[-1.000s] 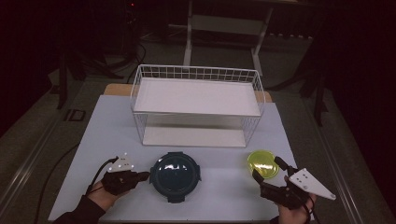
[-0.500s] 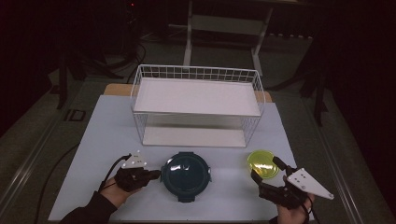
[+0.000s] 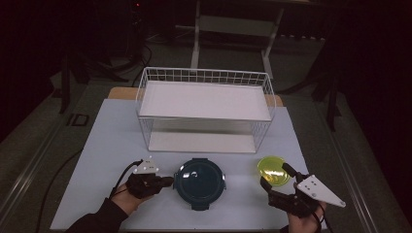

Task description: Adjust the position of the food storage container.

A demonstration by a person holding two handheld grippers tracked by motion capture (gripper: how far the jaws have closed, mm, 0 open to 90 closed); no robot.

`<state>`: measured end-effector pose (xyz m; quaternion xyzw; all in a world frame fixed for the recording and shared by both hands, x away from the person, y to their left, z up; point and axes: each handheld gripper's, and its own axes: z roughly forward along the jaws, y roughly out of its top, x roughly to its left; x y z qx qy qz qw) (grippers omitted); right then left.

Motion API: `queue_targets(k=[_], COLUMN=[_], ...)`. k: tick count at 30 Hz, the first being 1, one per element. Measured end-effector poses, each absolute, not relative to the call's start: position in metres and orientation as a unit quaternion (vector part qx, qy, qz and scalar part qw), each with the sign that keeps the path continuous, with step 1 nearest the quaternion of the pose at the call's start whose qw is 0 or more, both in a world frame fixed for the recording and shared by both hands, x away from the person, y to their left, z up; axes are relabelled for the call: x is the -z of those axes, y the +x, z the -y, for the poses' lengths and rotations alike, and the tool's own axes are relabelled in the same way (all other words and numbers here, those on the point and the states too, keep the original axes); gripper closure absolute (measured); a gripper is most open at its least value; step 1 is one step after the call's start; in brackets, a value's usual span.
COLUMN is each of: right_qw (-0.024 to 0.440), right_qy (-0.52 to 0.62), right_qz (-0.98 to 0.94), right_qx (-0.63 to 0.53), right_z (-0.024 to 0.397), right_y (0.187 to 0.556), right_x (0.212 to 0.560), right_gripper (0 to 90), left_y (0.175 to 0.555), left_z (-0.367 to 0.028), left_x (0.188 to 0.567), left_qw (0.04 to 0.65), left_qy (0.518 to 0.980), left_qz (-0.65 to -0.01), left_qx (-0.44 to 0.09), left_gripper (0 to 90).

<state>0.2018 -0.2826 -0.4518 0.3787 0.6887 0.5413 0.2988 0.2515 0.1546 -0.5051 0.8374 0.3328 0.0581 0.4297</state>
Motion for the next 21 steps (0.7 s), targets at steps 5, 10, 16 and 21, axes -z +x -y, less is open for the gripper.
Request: queue_targets(k=[5, 10, 16, 21], right_qw=[0.301, 0.297, 0.301, 0.295], right_qy=[0.369, 0.361, 0.355, 0.331], right_qz=[-0.695, -0.7, -0.704, -0.723], right_qx=[-0.539, -0.54, -0.537, -0.53], right_z=[0.28, 0.275, 0.272, 0.265], right_y=[0.201, 0.2, 0.198, 0.2], right_x=[0.452, 0.451, 0.45, 0.452], right_gripper=[13.2, 13.3, 13.5, 13.4], left_y=[0.249, 0.248, 0.246, 0.249], left_z=[-0.16, -0.164, -0.169, -0.169], left_x=[0.5, 0.491, 0.484, 0.481], left_qw=[0.456, 0.487, 0.506, 0.505], left_qy=[0.823, 0.804, 0.791, 0.793], left_qz=[-0.335, -0.34, -0.342, -0.341], left_qx=[-0.057, -0.035, -0.031, -0.011], left_gripper=[59.4, 40.6, 14.9, 0.0])
